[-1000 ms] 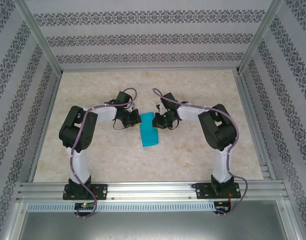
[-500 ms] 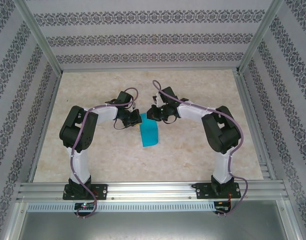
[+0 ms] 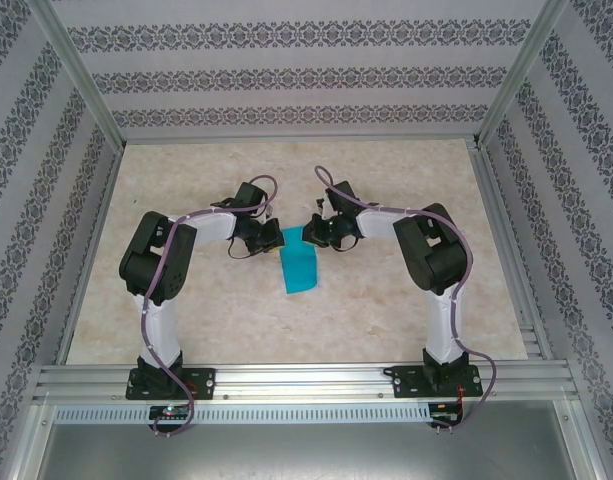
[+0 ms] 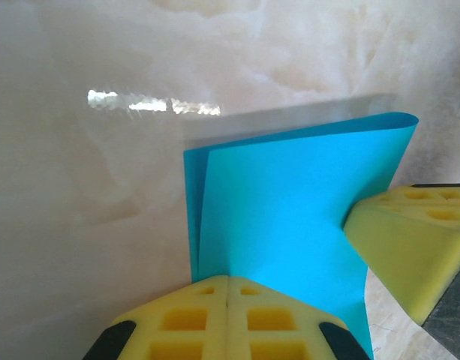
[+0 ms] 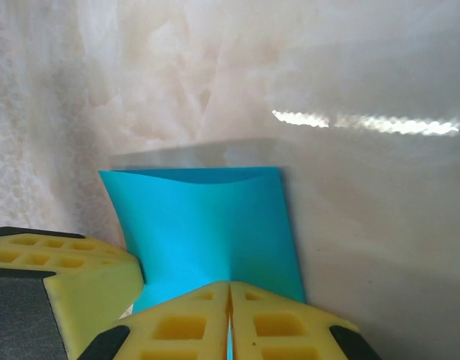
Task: Fold a paper plane with a square sheet of paper (pick it up from the middle)
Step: Fold the square sheet of paper in half at the center of the table.
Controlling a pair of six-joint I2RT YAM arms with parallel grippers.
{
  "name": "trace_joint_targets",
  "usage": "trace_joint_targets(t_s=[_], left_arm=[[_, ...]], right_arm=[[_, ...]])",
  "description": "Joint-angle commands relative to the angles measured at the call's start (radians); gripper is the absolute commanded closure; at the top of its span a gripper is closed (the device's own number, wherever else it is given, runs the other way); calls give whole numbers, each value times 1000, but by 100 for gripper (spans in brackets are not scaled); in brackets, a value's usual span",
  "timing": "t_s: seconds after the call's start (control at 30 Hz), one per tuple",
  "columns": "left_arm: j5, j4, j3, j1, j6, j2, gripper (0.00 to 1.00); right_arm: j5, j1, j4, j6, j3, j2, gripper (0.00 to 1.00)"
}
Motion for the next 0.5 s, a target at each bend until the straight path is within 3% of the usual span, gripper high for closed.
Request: trace_joint_targets(t_s=[0.0, 0.23, 0.47], left_arm=[[-160, -134, -66, -22, 29, 112, 100], [-157, -131, -59, -22, 27, 113, 100], [-157, -131, -58, -23, 24, 119, 100]], right_arm=[[83, -52, 18, 21, -50, -18, 90], [92, -22, 91, 33, -36, -122, 90], [50, 50, 90, 62, 56, -19, 90]])
